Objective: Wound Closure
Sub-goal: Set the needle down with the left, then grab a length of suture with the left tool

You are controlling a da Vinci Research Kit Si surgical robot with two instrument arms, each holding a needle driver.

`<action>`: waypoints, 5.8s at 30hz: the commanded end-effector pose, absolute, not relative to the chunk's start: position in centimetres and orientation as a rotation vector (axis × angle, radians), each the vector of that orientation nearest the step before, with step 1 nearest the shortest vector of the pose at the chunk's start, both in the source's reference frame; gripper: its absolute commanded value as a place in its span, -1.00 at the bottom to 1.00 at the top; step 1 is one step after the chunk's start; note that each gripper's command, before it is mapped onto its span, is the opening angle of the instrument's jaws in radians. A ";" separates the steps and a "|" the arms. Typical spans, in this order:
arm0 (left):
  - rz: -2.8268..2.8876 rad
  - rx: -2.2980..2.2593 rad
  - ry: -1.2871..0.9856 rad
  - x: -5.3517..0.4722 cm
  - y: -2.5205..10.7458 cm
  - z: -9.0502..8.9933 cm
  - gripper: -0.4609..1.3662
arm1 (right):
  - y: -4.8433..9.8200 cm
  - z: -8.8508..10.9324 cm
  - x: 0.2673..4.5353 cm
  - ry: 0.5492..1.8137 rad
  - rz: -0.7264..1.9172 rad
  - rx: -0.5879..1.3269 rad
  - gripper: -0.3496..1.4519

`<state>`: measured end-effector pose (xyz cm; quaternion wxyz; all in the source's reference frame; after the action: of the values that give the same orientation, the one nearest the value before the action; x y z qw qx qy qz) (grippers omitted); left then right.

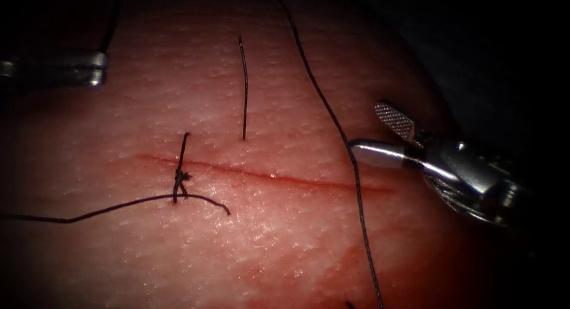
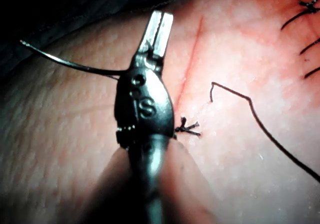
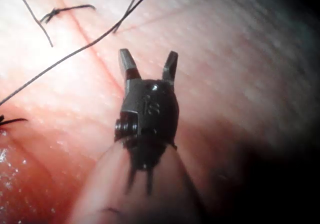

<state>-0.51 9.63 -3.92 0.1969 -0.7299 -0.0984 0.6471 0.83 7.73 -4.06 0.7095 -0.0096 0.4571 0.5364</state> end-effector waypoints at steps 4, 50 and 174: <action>1.814 -2.016 -0.367 -0.74 9.7 -3.5 -0.88 | 7.8 -4.3 0.30 0.969 1.192 -0.066 0.70; 1.912 -1.535 -0.448 0.58 10.1 -1.7 0.98 | 7.8 -4.4 0.61 1.005 1.143 -0.092 0.74; 2.043 -2.236 -0.036 -1.08 8.7 -3.8 -0.88 | 7.4 -4.4 1.99 1.037 0.539 0.181 0.68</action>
<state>-1.09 8.73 -3.83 0.0581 -0.7375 -0.0109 0.6727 1.99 7.43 -4.42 0.8302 0.0847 0.4879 0.2560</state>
